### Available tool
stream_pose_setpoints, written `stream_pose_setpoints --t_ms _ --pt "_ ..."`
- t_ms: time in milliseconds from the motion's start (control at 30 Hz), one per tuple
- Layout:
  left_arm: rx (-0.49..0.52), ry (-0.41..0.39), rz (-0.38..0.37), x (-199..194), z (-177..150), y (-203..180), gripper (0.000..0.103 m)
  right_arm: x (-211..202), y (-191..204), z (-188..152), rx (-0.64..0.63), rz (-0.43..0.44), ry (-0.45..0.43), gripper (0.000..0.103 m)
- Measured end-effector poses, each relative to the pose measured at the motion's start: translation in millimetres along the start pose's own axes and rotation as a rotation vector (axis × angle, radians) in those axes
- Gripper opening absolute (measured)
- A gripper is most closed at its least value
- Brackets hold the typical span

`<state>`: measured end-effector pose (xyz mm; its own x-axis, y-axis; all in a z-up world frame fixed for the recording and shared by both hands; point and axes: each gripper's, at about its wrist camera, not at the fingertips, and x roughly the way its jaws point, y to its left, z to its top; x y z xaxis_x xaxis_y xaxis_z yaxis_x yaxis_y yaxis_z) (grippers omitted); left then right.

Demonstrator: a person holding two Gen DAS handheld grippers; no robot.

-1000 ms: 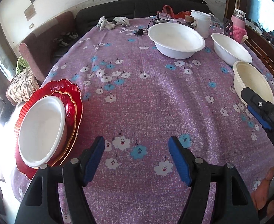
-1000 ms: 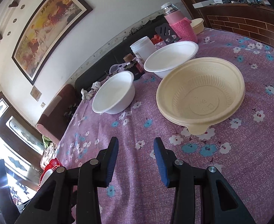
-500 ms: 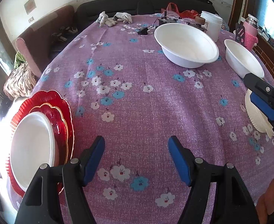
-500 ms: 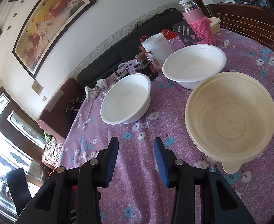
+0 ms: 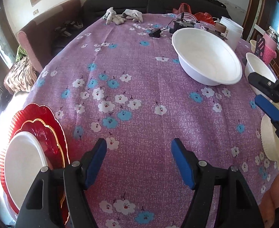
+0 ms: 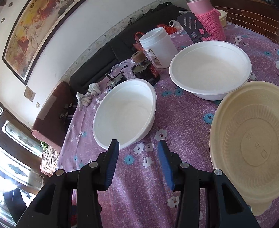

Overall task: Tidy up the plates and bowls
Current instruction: 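Move both grippers toward the next white bowl, then close the right gripper on the white bowl's rim while the left gripper closes beside it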

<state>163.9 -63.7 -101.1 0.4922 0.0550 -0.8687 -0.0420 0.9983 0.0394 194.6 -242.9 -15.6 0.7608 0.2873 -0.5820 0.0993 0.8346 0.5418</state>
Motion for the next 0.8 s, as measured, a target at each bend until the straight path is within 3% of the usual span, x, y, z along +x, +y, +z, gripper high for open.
stream_pose_setpoints --t_ms 400,800 --pt "-0.016 0.026 -0.012 25.2 4.5 4.3 0.070 41.6 -9.2 27.5 0.083 -0.084 0.004 0.051" --pt "-0.007 -0.004 -0.028 22.1 5.3 4.9 0.070 78.2 -14.5 29.5 0.137 -0.100 0.061 0.052"
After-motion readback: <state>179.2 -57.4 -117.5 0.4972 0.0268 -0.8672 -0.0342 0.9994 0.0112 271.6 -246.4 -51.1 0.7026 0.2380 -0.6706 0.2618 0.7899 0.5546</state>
